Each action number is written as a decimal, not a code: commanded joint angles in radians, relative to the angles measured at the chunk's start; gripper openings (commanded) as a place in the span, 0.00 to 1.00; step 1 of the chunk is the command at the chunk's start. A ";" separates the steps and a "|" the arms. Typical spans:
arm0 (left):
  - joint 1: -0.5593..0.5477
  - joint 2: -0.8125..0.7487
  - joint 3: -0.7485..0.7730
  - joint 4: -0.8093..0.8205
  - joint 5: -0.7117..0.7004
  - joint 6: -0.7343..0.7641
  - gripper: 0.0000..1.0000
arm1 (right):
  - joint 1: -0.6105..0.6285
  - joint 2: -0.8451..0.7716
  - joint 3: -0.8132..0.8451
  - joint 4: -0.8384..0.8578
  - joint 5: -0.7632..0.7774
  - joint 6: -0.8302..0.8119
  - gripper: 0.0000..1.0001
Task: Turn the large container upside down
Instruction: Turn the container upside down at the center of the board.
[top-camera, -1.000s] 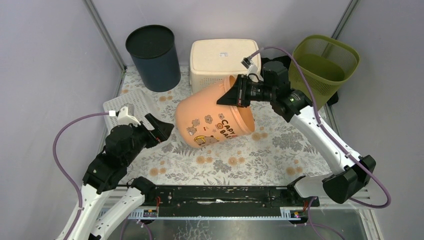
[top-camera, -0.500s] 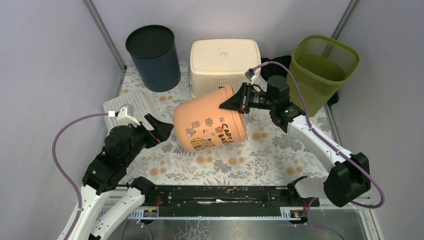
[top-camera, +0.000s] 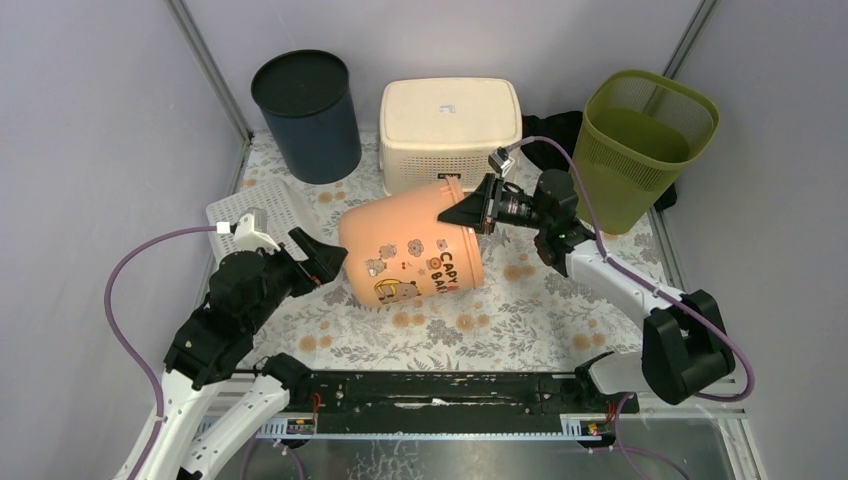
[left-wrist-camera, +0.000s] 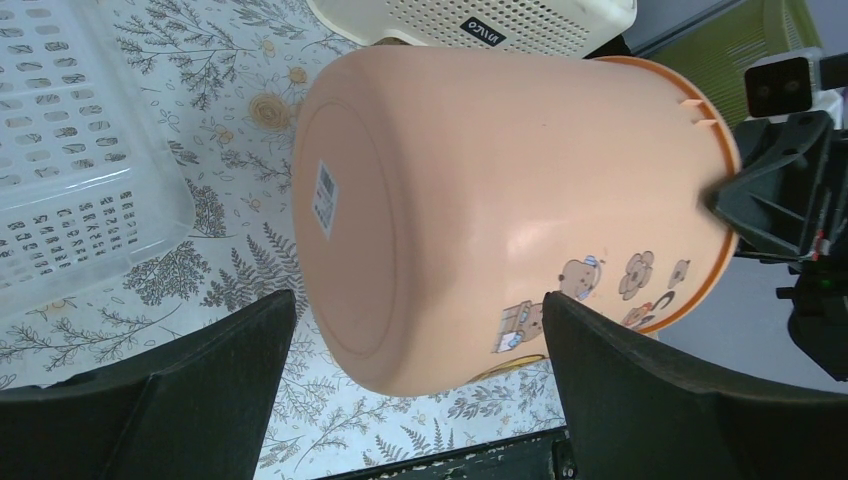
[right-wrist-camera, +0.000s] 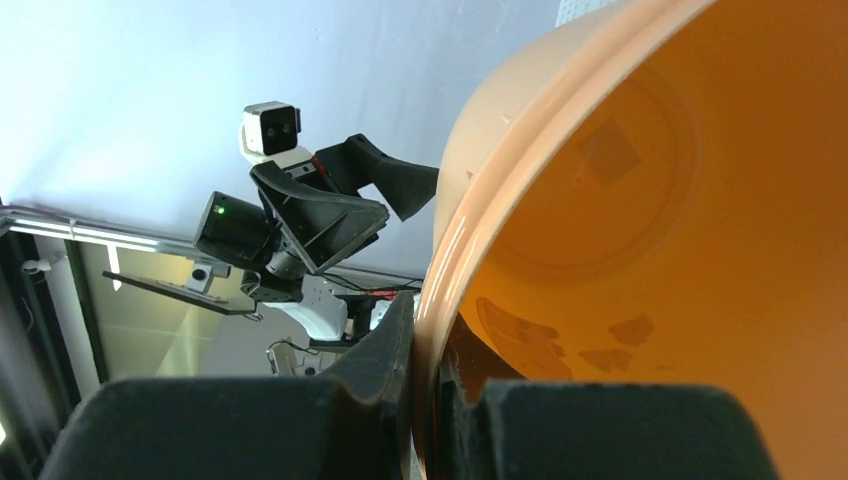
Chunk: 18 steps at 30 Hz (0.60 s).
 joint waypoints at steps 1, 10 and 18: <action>-0.003 -0.005 0.010 0.016 0.008 -0.008 1.00 | -0.006 0.018 -0.026 0.223 -0.033 0.072 0.00; -0.004 0.002 -0.001 0.023 0.015 -0.009 1.00 | -0.007 0.051 -0.081 0.296 -0.028 0.091 0.00; -0.004 0.017 -0.002 0.032 0.022 -0.002 1.00 | -0.010 0.040 -0.106 0.217 -0.018 0.016 0.00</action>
